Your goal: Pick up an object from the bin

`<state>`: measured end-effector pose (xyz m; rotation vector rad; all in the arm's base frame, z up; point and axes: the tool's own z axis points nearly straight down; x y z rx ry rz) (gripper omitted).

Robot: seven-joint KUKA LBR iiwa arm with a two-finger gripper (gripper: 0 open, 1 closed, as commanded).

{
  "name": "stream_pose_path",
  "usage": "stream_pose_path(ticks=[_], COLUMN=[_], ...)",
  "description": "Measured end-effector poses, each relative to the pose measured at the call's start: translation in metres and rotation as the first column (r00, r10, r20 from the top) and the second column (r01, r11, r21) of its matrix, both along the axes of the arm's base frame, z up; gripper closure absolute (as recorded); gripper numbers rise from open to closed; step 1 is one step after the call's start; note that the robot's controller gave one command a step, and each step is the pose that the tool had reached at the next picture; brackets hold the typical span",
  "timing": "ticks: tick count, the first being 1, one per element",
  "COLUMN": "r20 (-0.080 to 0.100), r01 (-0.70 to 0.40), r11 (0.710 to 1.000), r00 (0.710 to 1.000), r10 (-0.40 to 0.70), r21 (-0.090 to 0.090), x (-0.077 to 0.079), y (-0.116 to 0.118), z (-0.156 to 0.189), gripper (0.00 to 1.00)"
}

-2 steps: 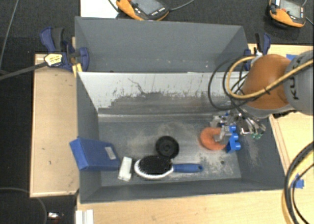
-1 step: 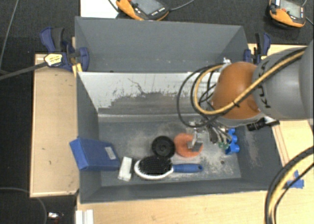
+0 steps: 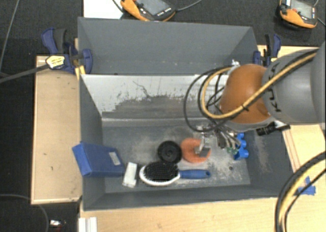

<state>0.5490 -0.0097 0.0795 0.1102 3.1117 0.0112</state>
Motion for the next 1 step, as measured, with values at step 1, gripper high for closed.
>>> stream_pose_path(ticks=[1], r20=[0.007], r01=[-0.203], r11=[0.979], r00=[0.979], r10=[0.203], r21=[-0.007], x=[0.0216], y=[0.0075], z=[0.0408], gripper=[1.00])
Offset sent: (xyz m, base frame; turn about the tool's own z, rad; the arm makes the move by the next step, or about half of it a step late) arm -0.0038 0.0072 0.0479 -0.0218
